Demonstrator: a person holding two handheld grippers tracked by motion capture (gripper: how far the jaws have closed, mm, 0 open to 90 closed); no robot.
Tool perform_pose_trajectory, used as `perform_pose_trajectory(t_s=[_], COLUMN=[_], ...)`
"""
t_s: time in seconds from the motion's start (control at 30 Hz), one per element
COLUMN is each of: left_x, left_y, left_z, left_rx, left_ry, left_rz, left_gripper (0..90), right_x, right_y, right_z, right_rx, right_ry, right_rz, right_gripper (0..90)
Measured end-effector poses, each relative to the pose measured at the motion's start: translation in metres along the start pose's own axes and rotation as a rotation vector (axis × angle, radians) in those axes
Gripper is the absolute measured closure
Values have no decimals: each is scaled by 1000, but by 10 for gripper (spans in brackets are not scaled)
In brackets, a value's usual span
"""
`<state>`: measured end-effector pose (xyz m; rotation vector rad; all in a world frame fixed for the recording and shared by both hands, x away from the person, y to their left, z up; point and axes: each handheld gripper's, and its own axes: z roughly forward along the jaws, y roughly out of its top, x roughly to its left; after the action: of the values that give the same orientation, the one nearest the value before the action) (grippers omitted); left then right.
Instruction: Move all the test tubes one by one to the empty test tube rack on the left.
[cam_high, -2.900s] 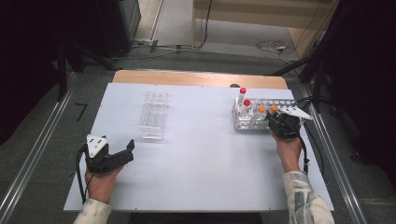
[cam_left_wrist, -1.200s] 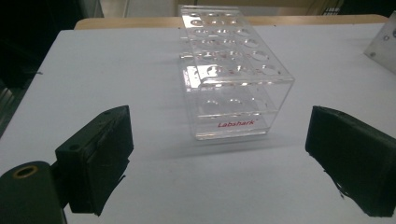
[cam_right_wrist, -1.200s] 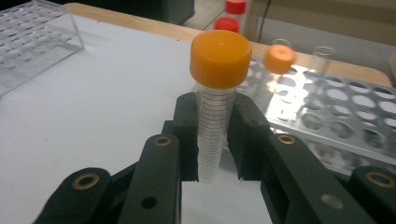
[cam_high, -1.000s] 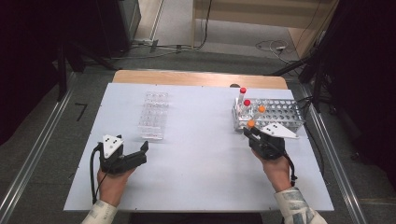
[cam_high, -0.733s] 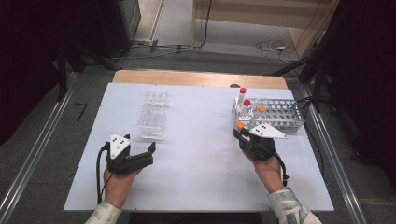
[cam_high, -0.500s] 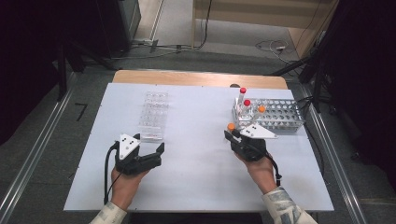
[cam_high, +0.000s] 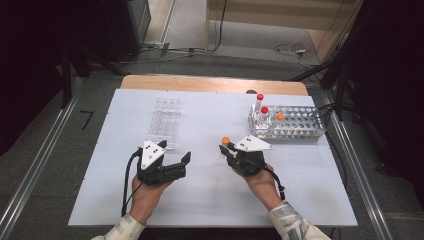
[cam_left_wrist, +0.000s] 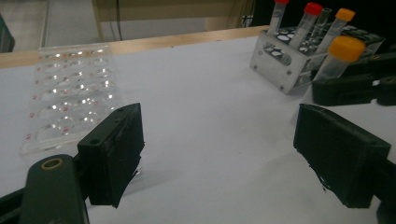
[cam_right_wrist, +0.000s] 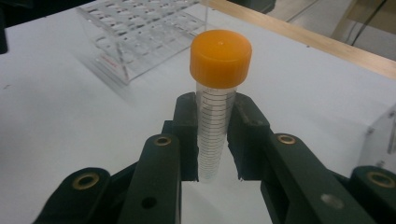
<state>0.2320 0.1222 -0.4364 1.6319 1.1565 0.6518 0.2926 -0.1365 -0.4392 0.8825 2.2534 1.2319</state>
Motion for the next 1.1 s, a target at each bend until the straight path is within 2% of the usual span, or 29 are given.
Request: perform_pose_trajectory(t_s=[0.13,0.27,0.3,0.6,0.73,0.97,1.1], left_x=[-7,-16,-21,-29,-33,-34,-34], left_y=[6,10,11,15,14,15,15], left_z=[1,5,8,16,21,23,24], left_rx=[-19,-19,-22,-18,-9,-11,-6], left_ry=[-36,-68,-87,-145,-164,-159,-161], left_rz=[3,29,33,58,72,97,102], left_gripper=[214,253,267,418,502,623,643], right_x=[11,19,24,37,40,43,43], right_y=[3,5,6,9,9,10,10], right_z=[6,11,13,20,21,20,20], right_rx=[5,6,5,12,13,14,10], right_ry=[29,51,65,101,109,120,122], right_rz=[-14,-27,-41,-58,-53,-60,-60], right_gripper=[720,720,720,720,720,719,720])
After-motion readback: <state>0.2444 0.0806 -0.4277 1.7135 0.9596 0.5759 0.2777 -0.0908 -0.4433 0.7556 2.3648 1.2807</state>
